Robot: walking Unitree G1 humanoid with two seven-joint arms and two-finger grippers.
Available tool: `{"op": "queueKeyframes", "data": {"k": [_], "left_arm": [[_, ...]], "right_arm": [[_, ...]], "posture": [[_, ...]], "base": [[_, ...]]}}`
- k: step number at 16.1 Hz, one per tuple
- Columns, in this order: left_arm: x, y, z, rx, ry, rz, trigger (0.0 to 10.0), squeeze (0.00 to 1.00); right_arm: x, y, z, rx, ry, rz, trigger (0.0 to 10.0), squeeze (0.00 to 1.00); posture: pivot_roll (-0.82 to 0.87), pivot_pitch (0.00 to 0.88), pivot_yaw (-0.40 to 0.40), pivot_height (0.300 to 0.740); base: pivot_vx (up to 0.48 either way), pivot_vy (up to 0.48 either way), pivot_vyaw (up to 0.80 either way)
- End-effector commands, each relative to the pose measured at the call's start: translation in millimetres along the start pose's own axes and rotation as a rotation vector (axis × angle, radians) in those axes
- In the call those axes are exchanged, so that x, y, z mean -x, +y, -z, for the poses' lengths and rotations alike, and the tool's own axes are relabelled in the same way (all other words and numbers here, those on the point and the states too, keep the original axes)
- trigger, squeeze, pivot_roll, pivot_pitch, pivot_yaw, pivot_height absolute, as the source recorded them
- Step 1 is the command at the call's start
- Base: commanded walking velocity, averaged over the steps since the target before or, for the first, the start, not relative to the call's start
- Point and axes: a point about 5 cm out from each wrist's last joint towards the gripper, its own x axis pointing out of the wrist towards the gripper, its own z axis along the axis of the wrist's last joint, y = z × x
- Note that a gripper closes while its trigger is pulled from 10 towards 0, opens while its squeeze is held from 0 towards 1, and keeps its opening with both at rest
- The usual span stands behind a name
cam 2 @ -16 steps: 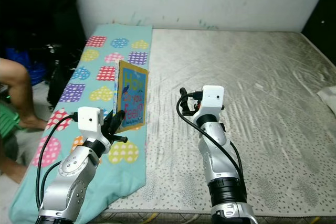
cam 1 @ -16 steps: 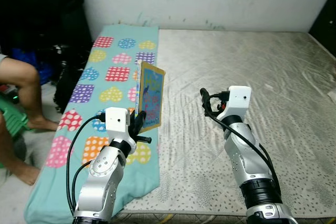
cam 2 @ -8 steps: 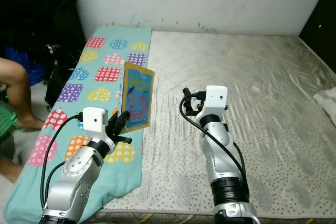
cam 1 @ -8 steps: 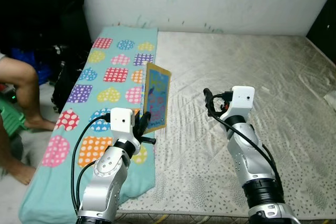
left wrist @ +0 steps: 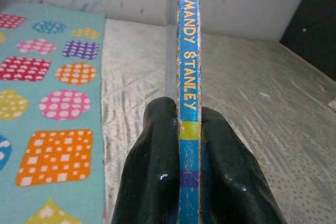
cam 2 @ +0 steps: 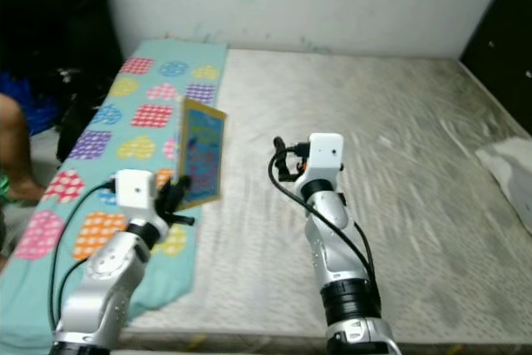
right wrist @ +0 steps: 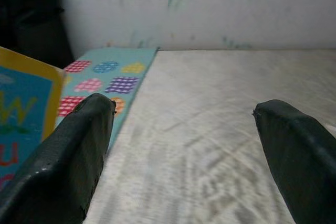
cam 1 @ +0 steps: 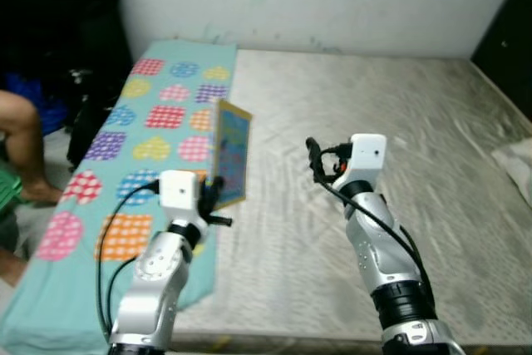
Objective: Clean up the room
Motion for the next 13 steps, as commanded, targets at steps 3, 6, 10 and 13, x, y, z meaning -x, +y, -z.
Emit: {"op": "queueKeyframes", "data": {"k": [3,6,10,13], "left_arm": [[-4.1,-12.3,-7.8,-0.005,-0.038,0.045,10.0,0.00],[-4.0,-12.2,-8.7,0.001,-0.046,0.046,10.0,0.00],[-4.2,-12.0,-9.2,0.025,-0.054,0.039,10.0,0.00],[-3.7,-12.4,-8.8,0.024,-0.053,0.042,10.0,0.00]], "right_arm": [[1.4,-10.2,0.7,0.000,0.004,0.038,10.0,0.00],[2.3,-10.0,1.9,0.005,0.004,0.037,10.0,0.00],[3.4,-9.9,3.8,0.012,0.010,0.033,10.0,0.00],[3.6,-9.4,4.3,0.011,0.015,0.026,10.0,0.00]], "posture": [[-0.11,0.000,0.007,0.740],[-0.11,0.000,0.010,0.740],[-0.11,0.000,0.008,0.740],[-0.11,0.000,0.006,0.740]], "base": [[0.000,-0.309,-0.35],[0.000,-0.199,0.00],[0.000,0.000,0.00],[0.000,0.000,0.00]]}}
